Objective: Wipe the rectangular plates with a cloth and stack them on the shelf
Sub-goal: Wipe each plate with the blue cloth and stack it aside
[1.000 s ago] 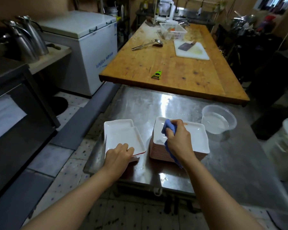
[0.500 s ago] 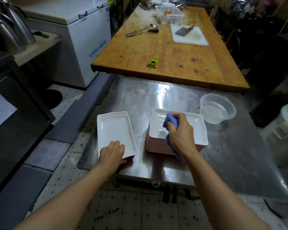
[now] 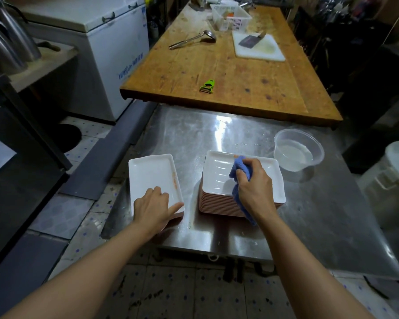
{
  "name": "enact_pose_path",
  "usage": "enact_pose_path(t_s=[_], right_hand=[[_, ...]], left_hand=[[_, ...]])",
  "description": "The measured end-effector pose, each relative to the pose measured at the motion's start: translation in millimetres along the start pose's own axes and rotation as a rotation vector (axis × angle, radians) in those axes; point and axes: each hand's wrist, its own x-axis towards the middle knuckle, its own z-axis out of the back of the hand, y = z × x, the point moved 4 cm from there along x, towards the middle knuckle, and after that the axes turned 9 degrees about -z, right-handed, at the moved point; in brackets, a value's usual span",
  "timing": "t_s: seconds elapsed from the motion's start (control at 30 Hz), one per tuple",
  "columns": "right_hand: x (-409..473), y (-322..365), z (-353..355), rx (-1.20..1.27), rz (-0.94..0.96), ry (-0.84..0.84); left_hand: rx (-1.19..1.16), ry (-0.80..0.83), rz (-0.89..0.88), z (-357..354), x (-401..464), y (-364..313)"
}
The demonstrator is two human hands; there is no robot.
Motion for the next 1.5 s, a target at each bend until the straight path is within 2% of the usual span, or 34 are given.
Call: enact_pose_path(t_s=[0.1, 0.2, 0.33, 0.53, 0.63, 0.77, 0.97, 1.07, 1.17, 1.37, 1.5], right_hand=[[6, 0, 1, -0.008, 0.021, -0.012], [14, -3, 1, -0.032, 0.046, -0.035], [21, -10, -2, -0.034, 0.012, -0.047], [40, 0, -20, -0.112, 0.061, 0.012], [55, 6, -35, -0.225, 0.169, 0.004], [67, 1, -52, -0.578, 0.228, -0.001], [68, 7, -69, -0.615, 0.343, 0.136], [72, 2, -65, -0.703, 0.363, 0.074], [74, -7, -50, -0.769, 0.322, 0.019], [92, -37, 11, -0.961, 0.117, -0.091], [98, -41, 29, -1.047, 0.07, -0.112]], left_hand=[[-0.368, -0.151, 0.083, 27, 19, -23], [-0.633, -0.136, 0.142, 42, 42, -51], [-0.583, -0.094, 0.179, 45, 64, -69], [-0.62, -0.133, 0.192, 42, 74, -68], [-0.68, -0.129, 0.193, 37, 75, -65], [-0.709, -0.13, 0.179, 36, 76, -64], [-0.663, -0.088, 0.143, 36, 82, -64], [-0.629, -0.029, 0.125, 38, 86, -65], [-0.628, -0.013, 0.138, 37, 87, -66], [-0.659, -0.002, 0.146, 33, 89, -66], [-0.619, -0.021, 0.154, 33, 89, -65]])
